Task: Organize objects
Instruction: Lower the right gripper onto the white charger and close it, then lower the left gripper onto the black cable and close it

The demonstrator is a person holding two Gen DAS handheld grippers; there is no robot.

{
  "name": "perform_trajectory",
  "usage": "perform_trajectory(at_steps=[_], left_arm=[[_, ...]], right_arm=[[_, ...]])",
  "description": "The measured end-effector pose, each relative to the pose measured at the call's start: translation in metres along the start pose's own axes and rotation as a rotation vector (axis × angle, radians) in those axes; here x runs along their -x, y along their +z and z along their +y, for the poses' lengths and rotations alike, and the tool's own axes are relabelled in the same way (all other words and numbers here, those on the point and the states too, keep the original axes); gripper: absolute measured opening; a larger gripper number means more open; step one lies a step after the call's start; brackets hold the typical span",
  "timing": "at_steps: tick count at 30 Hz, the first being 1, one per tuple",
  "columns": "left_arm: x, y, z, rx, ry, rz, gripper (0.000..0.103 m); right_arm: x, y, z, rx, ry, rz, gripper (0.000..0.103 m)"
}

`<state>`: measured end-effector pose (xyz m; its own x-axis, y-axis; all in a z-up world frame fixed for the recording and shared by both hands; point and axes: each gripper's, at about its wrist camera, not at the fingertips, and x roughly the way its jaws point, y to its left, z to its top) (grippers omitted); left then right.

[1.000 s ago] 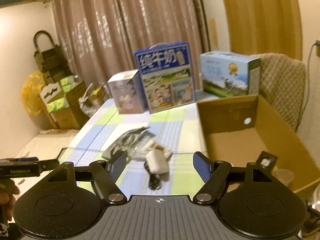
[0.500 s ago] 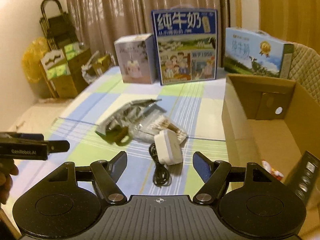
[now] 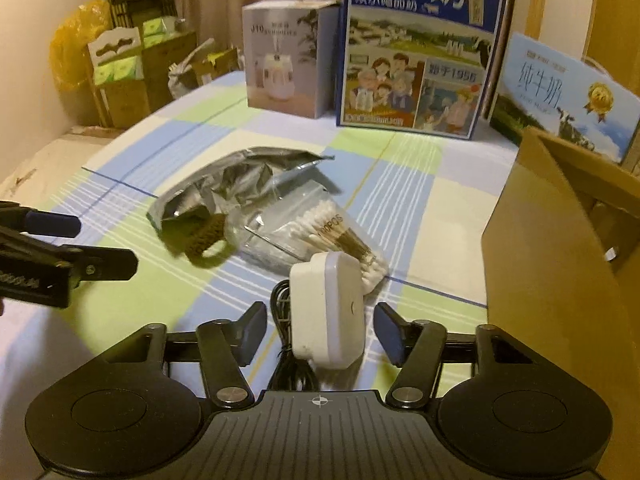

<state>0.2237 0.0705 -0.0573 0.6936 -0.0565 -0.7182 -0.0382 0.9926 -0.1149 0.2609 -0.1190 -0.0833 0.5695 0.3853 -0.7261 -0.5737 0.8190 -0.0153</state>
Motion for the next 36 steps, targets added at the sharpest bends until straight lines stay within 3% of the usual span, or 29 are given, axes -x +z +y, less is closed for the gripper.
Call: perform_trajectory(at_steps=[3, 9, 11, 14, 15, 21, 24, 29, 33, 36], left_arm=[[-0.006, -0.001, 0.002, 0.011, -0.009, 0.023, 0.095], [-0.007, -0.002, 0.006, 0.031, -0.023, 0.036, 0.094], [-0.005, -0.002, 0.006, 0.031, -0.02, 0.033, 0.095], [-0.004, -0.003, 0.007, 0.034, -0.02, 0.034, 0.095], [-0.004, -0.003, 0.008, 0.034, -0.02, 0.036, 0.095], [-0.008, -0.008, 0.0, 0.059, -0.097, 0.056, 0.094], [-0.015, -0.01, -0.017, 0.053, -0.16, 0.074, 0.086], [-0.029, -0.012, -0.046, 0.035, -0.202, 0.097, 0.069], [-0.04, -0.011, -0.062, 0.046, -0.225, 0.098, 0.063], [-0.052, -0.011, -0.07, 0.063, -0.234, 0.105, 0.051]], right_arm=[[-0.009, 0.002, -0.003, -0.011, 0.002, 0.027, 0.035], [-0.005, 0.007, -0.011, -0.108, 0.028, 0.034, 0.029], [-0.003, 0.008, -0.015, -0.18, 0.083, 0.034, 0.029], [-0.004, 0.005, -0.032, -0.387, 0.25, 0.046, 0.028], [-0.003, 0.006, -0.033, -0.408, 0.26, 0.045, 0.028], [0.013, 0.008, -0.037, -0.383, 0.159, 0.008, 0.029], [0.016, 0.003, -0.046, -0.415, 0.121, 0.015, 0.029], [0.019, 0.0, -0.058, -0.441, 0.093, 0.0, 0.029], [0.02, -0.001, -0.064, -0.452, 0.095, -0.006, 0.029], [0.021, -0.002, -0.065, -0.453, 0.098, -0.008, 0.029]])
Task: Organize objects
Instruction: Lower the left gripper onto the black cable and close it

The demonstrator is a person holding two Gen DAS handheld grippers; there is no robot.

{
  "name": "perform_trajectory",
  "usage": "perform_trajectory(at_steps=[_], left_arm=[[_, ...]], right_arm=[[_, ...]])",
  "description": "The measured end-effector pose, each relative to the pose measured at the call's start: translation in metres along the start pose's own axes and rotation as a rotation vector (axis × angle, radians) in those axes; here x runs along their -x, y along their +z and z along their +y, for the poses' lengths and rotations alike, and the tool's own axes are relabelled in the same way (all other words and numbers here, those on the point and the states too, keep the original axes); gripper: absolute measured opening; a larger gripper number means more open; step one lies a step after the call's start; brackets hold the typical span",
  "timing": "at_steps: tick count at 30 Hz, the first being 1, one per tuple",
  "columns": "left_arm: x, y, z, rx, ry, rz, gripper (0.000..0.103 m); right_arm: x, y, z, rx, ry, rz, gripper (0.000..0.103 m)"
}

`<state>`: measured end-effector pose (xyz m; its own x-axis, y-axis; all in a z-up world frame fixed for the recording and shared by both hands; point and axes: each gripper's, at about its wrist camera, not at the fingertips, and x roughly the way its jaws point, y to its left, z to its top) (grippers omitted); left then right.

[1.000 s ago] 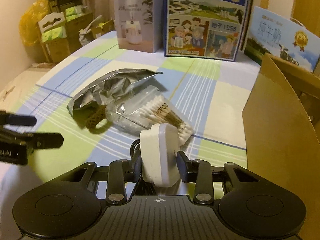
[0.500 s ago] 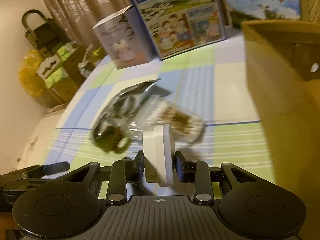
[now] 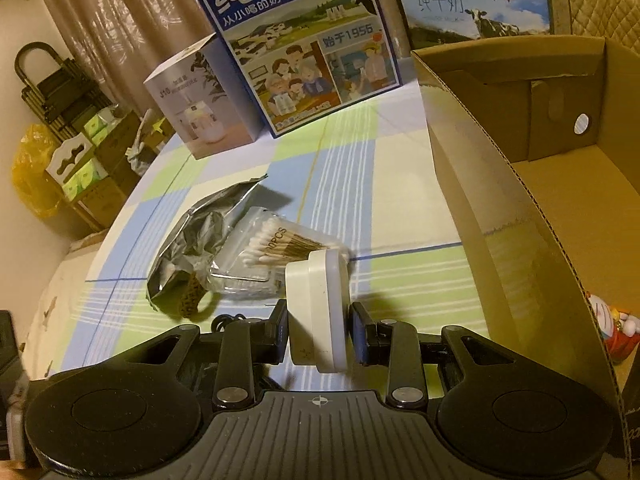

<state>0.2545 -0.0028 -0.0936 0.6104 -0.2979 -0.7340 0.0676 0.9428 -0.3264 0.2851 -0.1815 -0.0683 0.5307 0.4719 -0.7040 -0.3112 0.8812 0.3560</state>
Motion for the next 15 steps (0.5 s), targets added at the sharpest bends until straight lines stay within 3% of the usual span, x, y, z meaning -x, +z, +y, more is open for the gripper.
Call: perform_trajectory(at_steps=[8, 11, 15], left_arm=[[0.0, 0.001, -0.002, -0.115, 0.071, 0.034, 0.028], [0.013, -0.001, 0.01, -0.148, 0.142, 0.041, 0.018], [0.021, -0.003, 0.029, -0.121, 0.166, 0.049, 0.015]], right_arm=[[-0.002, 0.001, 0.0, 0.007, 0.014, 0.004, 0.028], [-0.002, 0.001, 0.002, 0.012, 0.024, 0.005, 0.028], [-0.002, 0.001, 0.005, 0.016, 0.036, 0.009, 0.028]])
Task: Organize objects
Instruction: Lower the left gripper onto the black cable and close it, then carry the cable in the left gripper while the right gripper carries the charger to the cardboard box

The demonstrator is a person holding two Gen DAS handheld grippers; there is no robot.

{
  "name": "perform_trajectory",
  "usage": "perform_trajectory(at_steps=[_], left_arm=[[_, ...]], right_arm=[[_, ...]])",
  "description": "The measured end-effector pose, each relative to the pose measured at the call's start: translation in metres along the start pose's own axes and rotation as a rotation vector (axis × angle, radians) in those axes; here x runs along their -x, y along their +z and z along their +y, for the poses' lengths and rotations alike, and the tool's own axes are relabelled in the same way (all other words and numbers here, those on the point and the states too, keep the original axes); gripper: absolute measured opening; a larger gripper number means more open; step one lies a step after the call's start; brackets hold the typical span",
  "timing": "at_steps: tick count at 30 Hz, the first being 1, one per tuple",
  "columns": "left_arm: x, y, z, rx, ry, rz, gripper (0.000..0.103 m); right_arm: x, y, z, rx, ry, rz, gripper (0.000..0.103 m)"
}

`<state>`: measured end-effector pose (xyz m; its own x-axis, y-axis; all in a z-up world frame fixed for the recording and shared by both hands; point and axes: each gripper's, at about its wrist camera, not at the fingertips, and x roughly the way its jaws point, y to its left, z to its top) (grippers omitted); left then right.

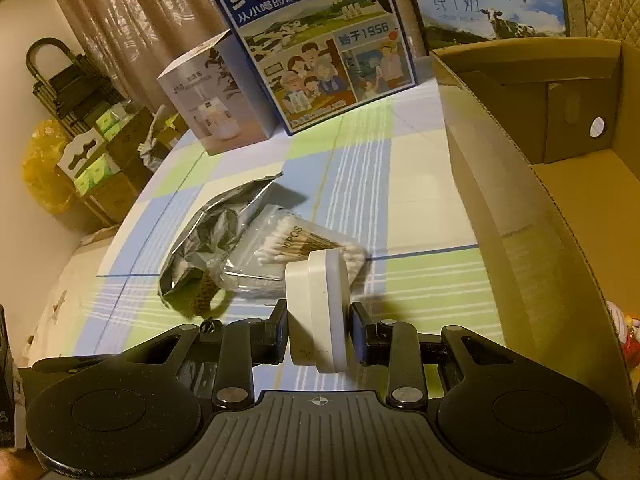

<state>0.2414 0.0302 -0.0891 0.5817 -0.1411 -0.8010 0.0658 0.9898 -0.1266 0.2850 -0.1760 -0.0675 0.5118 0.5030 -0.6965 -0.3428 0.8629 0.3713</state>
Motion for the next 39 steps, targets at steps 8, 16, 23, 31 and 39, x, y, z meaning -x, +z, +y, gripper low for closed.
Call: perform_trajectory(at_steps=[8, 16, 23, 31, 39], left_arm=[[-0.006, 0.003, -0.007, -0.041, -0.008, -0.014, 0.015], [0.001, 0.002, -0.008, -0.03, -0.018, -0.019, 0.013], [0.012, 0.005, -0.01, -0.001, -0.032, -0.051, 0.013], [0.034, 0.003, -0.021, -0.005, -0.038, -0.071, 0.013], [0.085, -0.005, -0.037, 0.007, -0.044, -0.113, 0.013]], right_arm=[[-0.004, -0.002, 0.004, 0.006, 0.006, 0.019, 0.028], [-0.002, -0.001, 0.007, 0.02, 0.018, 0.014, 0.028], [0.004, 0.0, 0.01, 0.02, 0.037, -0.013, 0.028], [0.021, -0.007, 0.012, 0.011, 0.029, -0.037, 0.028], [0.073, -0.036, 0.029, -0.017, 0.034, -0.067, 0.028]])
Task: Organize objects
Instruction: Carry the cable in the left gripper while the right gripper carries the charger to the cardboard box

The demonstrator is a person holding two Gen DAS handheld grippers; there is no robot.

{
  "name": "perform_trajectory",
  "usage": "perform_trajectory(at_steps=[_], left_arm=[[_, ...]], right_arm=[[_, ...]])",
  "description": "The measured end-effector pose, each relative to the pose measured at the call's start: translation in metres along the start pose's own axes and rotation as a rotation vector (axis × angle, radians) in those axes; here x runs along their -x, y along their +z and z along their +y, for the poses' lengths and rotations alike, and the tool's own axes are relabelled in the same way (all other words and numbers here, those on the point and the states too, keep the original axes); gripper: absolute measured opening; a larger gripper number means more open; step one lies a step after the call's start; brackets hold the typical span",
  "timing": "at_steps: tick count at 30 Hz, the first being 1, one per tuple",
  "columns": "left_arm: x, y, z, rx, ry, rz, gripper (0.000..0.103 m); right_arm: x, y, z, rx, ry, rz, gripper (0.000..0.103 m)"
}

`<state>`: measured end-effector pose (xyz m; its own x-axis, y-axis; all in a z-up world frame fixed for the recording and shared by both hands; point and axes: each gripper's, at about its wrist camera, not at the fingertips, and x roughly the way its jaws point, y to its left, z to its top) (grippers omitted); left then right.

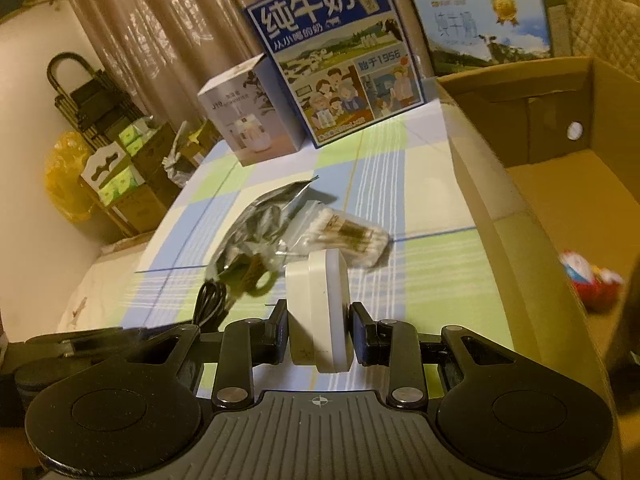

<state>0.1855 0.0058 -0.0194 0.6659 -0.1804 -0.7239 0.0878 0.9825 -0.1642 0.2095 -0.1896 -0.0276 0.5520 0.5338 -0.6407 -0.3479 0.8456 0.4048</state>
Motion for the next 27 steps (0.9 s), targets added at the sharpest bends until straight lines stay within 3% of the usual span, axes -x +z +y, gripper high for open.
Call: perform_trajectory(at_steps=[14, 27], left_arm=[[0.087, -0.009, -0.062, -0.041, -0.059, -0.075, 0.013], [0.11, 0.002, -0.14, -0.124, -0.154, -0.104, 0.013]], right_arm=[[0.119, -0.015, 0.007, -0.065, -0.029, -0.121, 0.028], [0.203, -0.012, -0.039, -0.099, -0.13, -0.24, 0.028]])
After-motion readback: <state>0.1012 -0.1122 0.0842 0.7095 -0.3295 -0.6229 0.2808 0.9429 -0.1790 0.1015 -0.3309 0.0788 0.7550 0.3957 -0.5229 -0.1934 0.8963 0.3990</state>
